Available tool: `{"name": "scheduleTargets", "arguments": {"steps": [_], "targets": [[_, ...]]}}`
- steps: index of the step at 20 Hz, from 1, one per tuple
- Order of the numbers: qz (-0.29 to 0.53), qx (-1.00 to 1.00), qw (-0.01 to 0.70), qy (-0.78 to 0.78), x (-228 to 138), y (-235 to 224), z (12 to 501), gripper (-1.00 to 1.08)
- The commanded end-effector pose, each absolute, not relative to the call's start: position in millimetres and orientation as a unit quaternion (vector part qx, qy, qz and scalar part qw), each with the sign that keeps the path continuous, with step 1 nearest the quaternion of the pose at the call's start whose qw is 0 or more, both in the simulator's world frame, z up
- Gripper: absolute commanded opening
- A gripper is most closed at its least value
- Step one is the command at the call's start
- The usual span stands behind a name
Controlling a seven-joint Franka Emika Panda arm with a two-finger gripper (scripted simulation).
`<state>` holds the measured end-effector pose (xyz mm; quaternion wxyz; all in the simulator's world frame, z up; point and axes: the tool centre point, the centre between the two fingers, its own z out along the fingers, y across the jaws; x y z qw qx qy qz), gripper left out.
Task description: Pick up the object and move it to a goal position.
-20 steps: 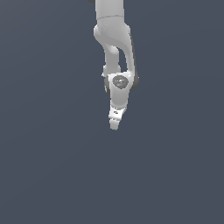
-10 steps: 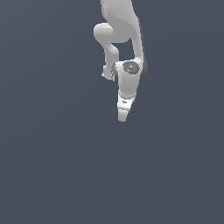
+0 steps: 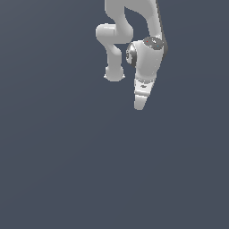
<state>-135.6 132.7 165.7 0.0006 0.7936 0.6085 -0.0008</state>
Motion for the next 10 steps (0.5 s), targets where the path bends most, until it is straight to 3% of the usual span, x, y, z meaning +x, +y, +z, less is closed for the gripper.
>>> {"name": "scheduleTargets", "arguments": {"steps": [1, 10], "targets": [[-0.001, 0.794, 0.0, 0.608, -140, 145, 183, -1.0], [0.0, 0.794, -0.001, 0.608, -147, 171, 222, -1.0]]}}
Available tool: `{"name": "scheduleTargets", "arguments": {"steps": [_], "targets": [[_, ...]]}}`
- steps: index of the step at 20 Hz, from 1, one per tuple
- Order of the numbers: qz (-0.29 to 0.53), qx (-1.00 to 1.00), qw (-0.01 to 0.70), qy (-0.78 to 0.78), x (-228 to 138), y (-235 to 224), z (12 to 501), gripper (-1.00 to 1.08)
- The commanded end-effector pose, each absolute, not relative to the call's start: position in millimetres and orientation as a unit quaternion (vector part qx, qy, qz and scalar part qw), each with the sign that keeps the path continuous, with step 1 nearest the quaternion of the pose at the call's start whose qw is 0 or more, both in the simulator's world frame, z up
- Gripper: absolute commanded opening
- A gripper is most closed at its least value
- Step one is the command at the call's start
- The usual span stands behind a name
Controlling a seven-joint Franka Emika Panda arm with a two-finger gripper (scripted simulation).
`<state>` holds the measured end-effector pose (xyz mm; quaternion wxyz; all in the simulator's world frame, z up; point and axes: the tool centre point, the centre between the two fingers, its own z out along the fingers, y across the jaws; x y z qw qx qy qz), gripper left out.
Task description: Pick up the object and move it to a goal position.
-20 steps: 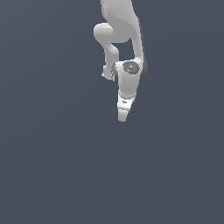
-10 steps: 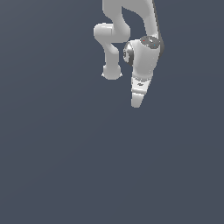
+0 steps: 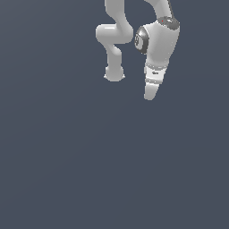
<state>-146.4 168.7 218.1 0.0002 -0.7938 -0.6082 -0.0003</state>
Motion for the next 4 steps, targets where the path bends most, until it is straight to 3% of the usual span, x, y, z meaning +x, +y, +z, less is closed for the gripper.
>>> {"name": "scheduleTargets", "arguments": {"steps": [1, 4], "targets": [[0.0, -0.794, 0.0, -0.607, -147.5, 172.4, 224.3, -1.0], [0.0, -0.794, 0.0, -0.607, -147.7, 173.9, 226.5, -1.0]]}}
